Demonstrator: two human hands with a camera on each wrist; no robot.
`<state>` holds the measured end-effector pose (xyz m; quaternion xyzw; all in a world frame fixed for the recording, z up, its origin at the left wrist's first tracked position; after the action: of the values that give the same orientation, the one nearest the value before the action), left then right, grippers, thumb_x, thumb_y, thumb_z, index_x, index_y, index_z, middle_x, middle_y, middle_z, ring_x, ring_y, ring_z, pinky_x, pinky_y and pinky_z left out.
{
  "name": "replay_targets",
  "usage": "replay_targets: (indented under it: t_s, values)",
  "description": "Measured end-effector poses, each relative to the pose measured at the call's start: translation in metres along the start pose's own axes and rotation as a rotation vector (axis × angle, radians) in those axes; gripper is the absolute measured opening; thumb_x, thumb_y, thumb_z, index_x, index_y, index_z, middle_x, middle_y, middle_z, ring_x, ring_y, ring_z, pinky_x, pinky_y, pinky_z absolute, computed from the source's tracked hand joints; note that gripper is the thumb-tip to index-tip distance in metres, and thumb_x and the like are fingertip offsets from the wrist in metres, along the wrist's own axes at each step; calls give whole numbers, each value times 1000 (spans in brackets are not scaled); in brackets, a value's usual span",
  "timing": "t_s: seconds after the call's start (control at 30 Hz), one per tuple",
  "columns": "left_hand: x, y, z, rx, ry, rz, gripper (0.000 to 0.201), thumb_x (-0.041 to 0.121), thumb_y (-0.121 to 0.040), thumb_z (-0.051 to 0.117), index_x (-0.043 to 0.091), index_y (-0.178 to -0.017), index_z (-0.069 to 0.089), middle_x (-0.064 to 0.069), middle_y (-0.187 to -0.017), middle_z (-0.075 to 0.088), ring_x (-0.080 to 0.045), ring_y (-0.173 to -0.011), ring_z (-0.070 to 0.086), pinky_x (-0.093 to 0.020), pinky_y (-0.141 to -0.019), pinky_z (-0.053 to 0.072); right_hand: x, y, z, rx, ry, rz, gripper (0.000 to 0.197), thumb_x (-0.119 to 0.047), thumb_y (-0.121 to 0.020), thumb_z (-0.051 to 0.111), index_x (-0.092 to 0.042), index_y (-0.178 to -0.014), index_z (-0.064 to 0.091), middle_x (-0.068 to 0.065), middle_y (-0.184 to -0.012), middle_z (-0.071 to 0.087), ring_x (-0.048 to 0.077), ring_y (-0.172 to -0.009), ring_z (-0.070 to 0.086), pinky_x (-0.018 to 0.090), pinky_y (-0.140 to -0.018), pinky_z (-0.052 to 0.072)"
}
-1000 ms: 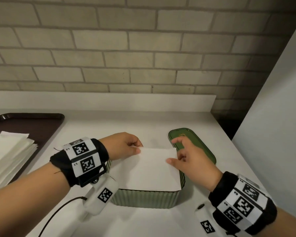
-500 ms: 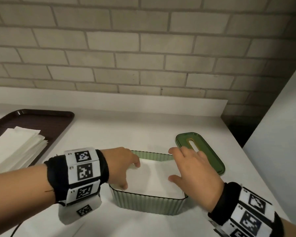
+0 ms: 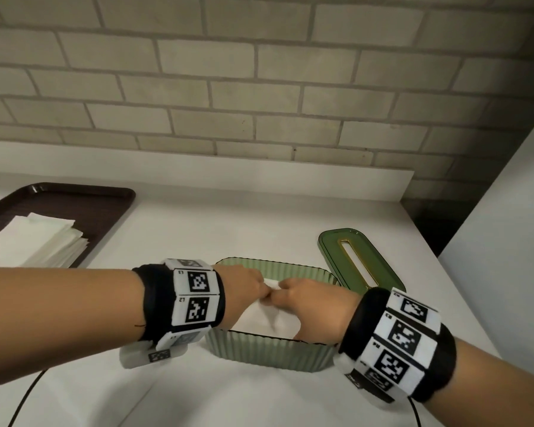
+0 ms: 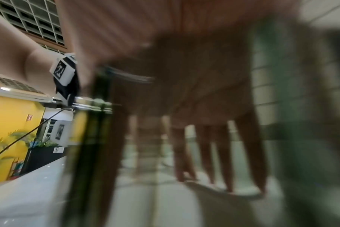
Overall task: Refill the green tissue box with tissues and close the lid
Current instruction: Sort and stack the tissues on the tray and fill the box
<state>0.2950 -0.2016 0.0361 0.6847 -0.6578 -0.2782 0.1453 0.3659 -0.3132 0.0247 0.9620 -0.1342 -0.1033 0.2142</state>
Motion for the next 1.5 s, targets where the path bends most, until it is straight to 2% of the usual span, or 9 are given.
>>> replay_targets:
  t_s: [0.2, 0.33, 0.43, 0.6, 1.03, 1.13, 1.27, 1.37, 1.5]
  values:
    - [-5, -1, 7, -47, -92, -57, 71, 7, -86, 54, 23, -146, 20, -7, -139, 40, -32, -116, 53, -40, -88, 49, 2, 7, 0, -69, 201, 127, 63, -1, -87, 50, -15, -145, 28, 13, -113, 58, 30, -100, 61, 31, -67, 44]
    - [-3, 2, -3, -37, -184, -116, 36, 1, -88, 49, 4, -123, 51, -11, -117, 58, -29, -104, 60, -31, -68, 41, -3, 14, -14, -164, 307, 180, 18, -9, -88, 59, -1, -104, 61, 7, -72, 49, 22, -69, 57, 24, -49, 38]
    - [-9, 9, -21, 53, -188, -108, 24, 6, -90, 48, 6, -111, 60, -10, -115, 61, -28, -102, 62, -30, -72, 45, -2, 22, -26, -83, 282, 145, 29, -22, -83, 68, -12, -67, 45, 0, -65, 39, 15, -53, 39, 23, -44, 30]
    - [0, 5, -10, 91, -43, 24, 42, 36, -89, 56, 21, -128, 51, -4, -118, 60, -25, -109, 57, -36, -91, 47, -12, 16, -19, -50, 49, -29, 33, -19, -92, 52, -27, -123, 59, -6, -99, 55, 22, -89, 54, 23, -70, 42]
    - [-8, -8, 6, -114, -281, -33, 55, 19, -85, 65, 4, -134, 45, -11, -121, 60, -27, -110, 58, -28, -55, 40, -3, 26, -18, -127, 172, 152, 20, -18, -94, 53, -8, -91, 70, 7, -92, 66, 31, -80, 58, 26, -72, 43]
    - [-11, -2, -1, -103, -334, -36, 39, 20, -81, 70, 0, -112, 57, -10, -102, 64, -27, -101, 59, -31, -67, 45, -1, 34, -20, -93, 266, 182, 22, -5, -87, 53, -6, -99, 72, 12, -104, 69, 29, -89, 66, 30, -76, 51]
    - [-30, 23, -14, 105, -59, -31, 46, 25, -85, 67, 19, -128, 54, -1, -128, 55, -17, -117, 51, -24, -91, 39, 0, 53, -23, 51, 155, 158, 39, -3, -84, 46, -20, -111, 69, 4, -115, 64, 25, -103, 62, 36, -89, 51]
    - [-53, 57, -21, 345, 212, -30, 39, 37, -86, 62, 30, -124, 58, 14, -119, 62, 12, -76, 50, -1, -66, 32, -6, 69, -27, 222, 29, 116, 45, -11, -90, 43, -35, -125, 58, -8, -125, 58, 14, -113, 57, 31, -94, 47]
    - [-91, 100, -3, 511, 585, -152, 24, 46, -82, 63, 39, -105, 65, 21, -90, 69, 4, -67, 60, -3, -63, 39, -35, 89, -32, 550, -369, 27, 35, -16, -92, 49, -43, -107, 67, -25, -100, 67, -8, -98, 58, 8, -82, 44]
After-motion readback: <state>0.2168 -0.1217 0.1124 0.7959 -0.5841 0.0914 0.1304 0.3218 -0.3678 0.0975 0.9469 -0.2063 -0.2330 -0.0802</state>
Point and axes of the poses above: each hand's wrist, its own y-axis away from the middle knuckle, its own z-axis out of the palm, x = y × z, the point moved 2 cm from there along -y, towards the middle knuckle
